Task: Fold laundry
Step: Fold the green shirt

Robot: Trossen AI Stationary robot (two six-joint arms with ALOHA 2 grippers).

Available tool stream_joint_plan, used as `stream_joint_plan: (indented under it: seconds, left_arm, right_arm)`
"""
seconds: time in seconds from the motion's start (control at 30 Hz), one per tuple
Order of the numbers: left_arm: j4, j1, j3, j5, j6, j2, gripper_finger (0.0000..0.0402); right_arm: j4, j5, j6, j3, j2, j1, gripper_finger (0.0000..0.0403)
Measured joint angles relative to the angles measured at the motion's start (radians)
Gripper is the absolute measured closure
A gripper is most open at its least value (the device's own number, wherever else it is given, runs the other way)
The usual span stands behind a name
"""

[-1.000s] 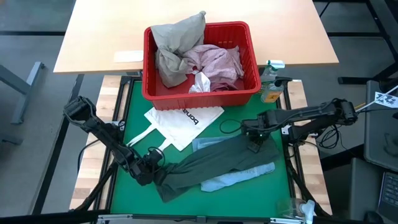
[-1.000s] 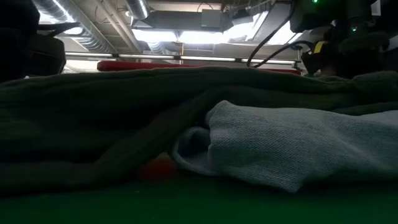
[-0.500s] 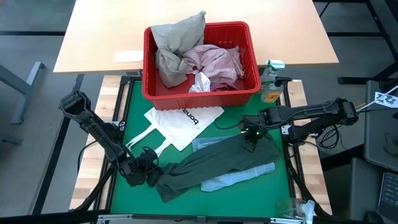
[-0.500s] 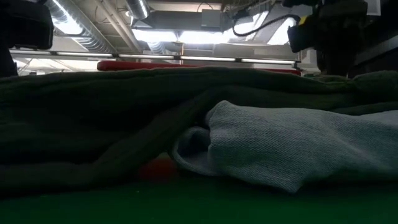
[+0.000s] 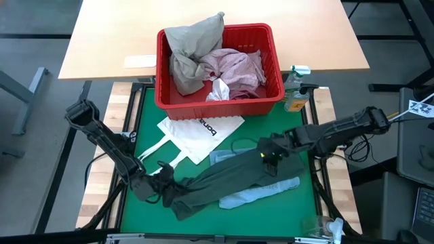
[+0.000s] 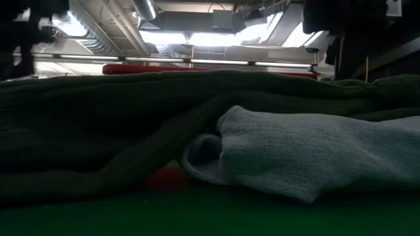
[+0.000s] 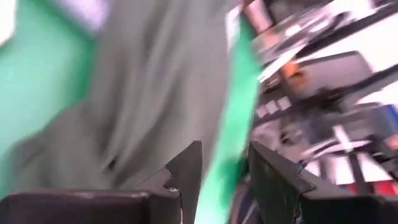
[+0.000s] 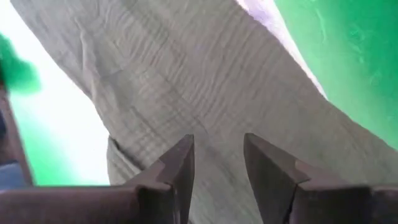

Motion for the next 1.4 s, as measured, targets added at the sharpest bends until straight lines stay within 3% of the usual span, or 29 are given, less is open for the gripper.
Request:
stream_joint_plan:
  seconds: [0.23, 0.53, 0.67, 0.8, 0.97, 1.13, 1.4]
  left_arm:
    - [0.363, 0.005, 0.013, -0.043, 0.245, 0.16, 0.0276]
    - [0.348, 0.007, 0.167, 0.033, 0.264, 0.445, 0.0276]
    - [0.265, 0.007, 0.199, 0.061, 0.189, 0.52, 0.0276]
    - [0.191, 0.007, 0.208, 0.111, 0.095, 0.536, 0.0276]
    - [0.165, 0.008, 0.209, 0.172, 0.099, 0.532, 0.0276]
    - [0.155, 0.005, 0.206, 0.301, 0.098, 0.507, 0.0278]
    - [0.139, -0.009, 0.202, 0.296, 0.175, 0.422, 0.0321]
  right_arm:
    - [0.0, 0.138, 0.096, -0.049, 0.0, 0.138, 0.0262]
    - [0.005, 0.198, 0.215, -0.156, 0.0, 0.239, 0.0262]
    - [0.007, 0.196, 0.246, -0.201, 0.0, 0.24, 0.0262]
    - [0.009, 0.194, 0.257, -0.231, 0.0, 0.238, 0.0262]
    - [0.005, 0.164, 0.262, -0.236, 0.0, 0.238, 0.0262]
    - [0.002, 0.126, 0.26, -0.236, 0.0, 0.238, 0.0262]
    - [-0.009, 0.121, 0.25, -0.22, 0.0, 0.238, 0.0262]
